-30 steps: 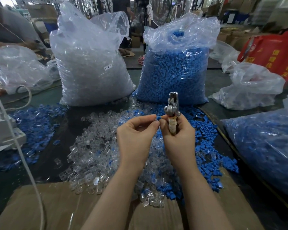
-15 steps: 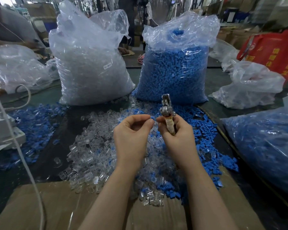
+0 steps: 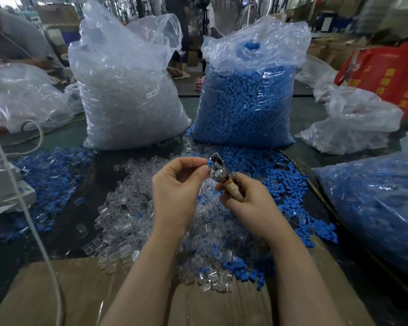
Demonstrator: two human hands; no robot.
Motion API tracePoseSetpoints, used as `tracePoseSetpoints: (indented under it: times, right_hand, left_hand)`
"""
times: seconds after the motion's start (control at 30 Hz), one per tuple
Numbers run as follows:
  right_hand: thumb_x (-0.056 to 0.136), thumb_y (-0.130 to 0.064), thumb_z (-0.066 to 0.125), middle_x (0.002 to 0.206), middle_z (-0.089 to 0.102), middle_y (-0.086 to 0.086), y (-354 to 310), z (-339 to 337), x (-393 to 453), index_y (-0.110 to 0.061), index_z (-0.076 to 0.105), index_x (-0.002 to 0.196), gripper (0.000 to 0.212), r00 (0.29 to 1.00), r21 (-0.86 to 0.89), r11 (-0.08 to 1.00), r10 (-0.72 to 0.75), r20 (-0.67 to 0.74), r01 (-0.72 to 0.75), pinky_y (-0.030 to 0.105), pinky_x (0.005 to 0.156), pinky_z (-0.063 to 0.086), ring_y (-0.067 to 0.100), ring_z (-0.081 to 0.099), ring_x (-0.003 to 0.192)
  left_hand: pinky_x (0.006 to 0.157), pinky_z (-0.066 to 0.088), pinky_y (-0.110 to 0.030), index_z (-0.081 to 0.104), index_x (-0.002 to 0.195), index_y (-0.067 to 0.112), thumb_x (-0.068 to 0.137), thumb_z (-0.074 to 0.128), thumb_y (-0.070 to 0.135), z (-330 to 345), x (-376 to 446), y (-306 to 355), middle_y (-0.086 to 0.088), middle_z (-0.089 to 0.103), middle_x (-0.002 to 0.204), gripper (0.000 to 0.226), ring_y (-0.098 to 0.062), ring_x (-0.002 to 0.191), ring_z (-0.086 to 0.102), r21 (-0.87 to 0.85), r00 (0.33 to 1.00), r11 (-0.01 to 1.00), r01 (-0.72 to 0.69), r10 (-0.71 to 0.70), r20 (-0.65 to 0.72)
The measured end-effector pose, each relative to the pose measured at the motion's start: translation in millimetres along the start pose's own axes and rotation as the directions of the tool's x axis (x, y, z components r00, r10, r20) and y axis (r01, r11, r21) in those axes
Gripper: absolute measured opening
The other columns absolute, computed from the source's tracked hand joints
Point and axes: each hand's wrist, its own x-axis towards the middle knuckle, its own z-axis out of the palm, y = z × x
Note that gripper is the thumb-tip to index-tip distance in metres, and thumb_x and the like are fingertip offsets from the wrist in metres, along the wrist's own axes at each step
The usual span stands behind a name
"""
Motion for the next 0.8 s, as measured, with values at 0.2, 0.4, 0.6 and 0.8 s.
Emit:
tracePoseSetpoints:
  times: [0.2, 0.4, 0.6, 0.8]
  right_hand:
    - [0.076, -0.031, 0.055, 0.075, 0.063, -0.014, 0.8, -0.8, -0.4, -0.028, 0.064, 0.091, 0.017, 0.999, -0.053, 0.998, -0.031, 0.015, 0.032, 0.036, 0.06, 0.047, 0.006, 0.053, 0.061]
    - [0.075, -0.021, 0.051, 0.066, 0.059, -0.026, 1.1, -0.5, -2.8, -0.028, 0.063, 0.086, 0.019, 0.999, -0.063, 0.997, -0.054, 0.008, 0.055, 0.023, 0.055, 0.034, 0.0, 0.049, 0.053]
    - [0.072, -0.022, 0.048, 0.063, 0.058, -0.023, 2.7, 2.6, -2.3, -0.028, 0.062, 0.082, 0.018, 0.998, -0.069, 0.996, -0.058, -0.004, 0.058, 0.027, 0.053, 0.035, 0.004, 0.045, 0.051]
    - [0.071, -0.024, 0.048, 0.063, 0.057, -0.021, 2.9, 3.7, -1.7, -0.029, 0.061, 0.08, 0.017, 0.998, -0.103, 0.993, -0.054, -0.02, 0.052, 0.035, 0.053, 0.04, 0.008, 0.044, 0.052]
  left_hand:
    - [0.07, 0.053, -0.015, 0.073, 0.084, 0.014, 0.081, 0.074, -0.001, -5.7, 1.8, 3.5, 0.003, 0.075, 0.078, 0.015, -0.008, 0.074, 0.07, 0.012, 0.998, 1.0, -0.013, 0.013, 0.058]
    - [0.07, 0.053, -0.015, 0.073, 0.084, 0.011, 0.08, 0.074, -0.003, -6.9, 1.5, 5.5, 0.001, 0.075, 0.078, 0.015, -0.008, 0.074, 0.07, -0.007, 0.996, 1.0, -0.017, 0.017, 0.083]
    - [0.071, 0.054, -0.017, 0.073, 0.085, 0.011, 0.08, 0.073, -0.003, -7.9, 2.3, 3.6, 0.0, 0.075, 0.08, 0.015, -0.009, 0.075, 0.07, -0.008, 0.996, 1.0, -0.015, 0.016, 0.086]
    - [0.071, 0.054, -0.017, 0.073, 0.084, 0.012, 0.08, 0.074, -0.003, -8.3, 2.7, 2.6, 0.001, 0.075, 0.079, 0.016, -0.009, 0.075, 0.07, -0.006, 0.996, 1.0, -0.005, 0.005, 0.084]
